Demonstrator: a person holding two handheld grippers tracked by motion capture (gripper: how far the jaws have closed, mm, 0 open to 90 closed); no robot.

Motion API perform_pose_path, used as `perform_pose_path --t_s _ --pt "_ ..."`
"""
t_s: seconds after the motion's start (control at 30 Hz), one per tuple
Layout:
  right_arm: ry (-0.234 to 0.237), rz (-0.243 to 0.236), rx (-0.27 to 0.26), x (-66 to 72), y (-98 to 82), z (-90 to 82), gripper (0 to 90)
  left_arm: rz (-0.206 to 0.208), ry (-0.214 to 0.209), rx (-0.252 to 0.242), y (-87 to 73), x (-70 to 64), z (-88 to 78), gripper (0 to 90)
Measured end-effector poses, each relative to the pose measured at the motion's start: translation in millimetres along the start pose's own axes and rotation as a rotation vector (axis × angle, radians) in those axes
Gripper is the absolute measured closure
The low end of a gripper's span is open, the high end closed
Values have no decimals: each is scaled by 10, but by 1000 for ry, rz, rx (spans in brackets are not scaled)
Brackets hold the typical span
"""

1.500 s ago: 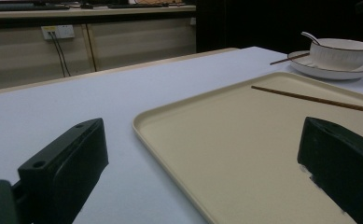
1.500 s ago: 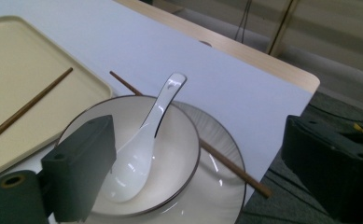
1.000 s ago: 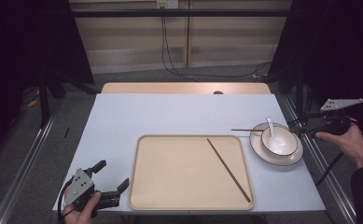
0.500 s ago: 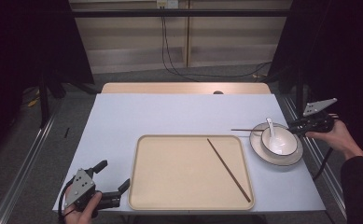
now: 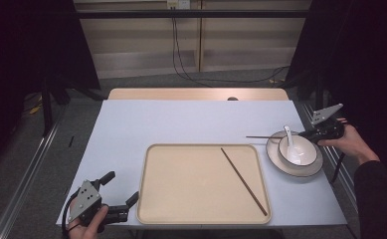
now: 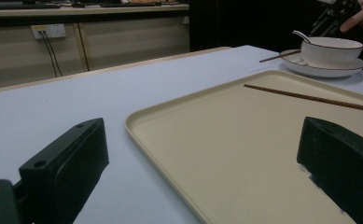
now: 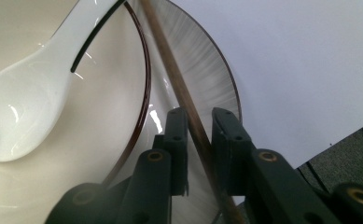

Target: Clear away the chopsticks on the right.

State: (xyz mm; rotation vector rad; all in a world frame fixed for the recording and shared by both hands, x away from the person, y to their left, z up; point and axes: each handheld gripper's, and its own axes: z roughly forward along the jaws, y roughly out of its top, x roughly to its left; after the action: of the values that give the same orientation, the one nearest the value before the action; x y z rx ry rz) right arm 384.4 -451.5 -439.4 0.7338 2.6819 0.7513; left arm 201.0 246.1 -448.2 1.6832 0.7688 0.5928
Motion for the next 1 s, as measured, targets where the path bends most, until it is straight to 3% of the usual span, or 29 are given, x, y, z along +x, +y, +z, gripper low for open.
perform_pose_path --t_s 0.43,0.57,0.77,1.0 --pt "1 -25 18 6 -18 -26 830 -1 6 5 -2 2 -3 20" --pt "3 -4 43 19 -1 -33 843 -6 12 1 -3 9 -10 20" --pt "21 34 26 13 -13 -29 845 -4 8 -1 -1 6 -7 20" --pt "6 72 15 10 -44 -79 846 -4 8 -1 -1 6 -5 20"
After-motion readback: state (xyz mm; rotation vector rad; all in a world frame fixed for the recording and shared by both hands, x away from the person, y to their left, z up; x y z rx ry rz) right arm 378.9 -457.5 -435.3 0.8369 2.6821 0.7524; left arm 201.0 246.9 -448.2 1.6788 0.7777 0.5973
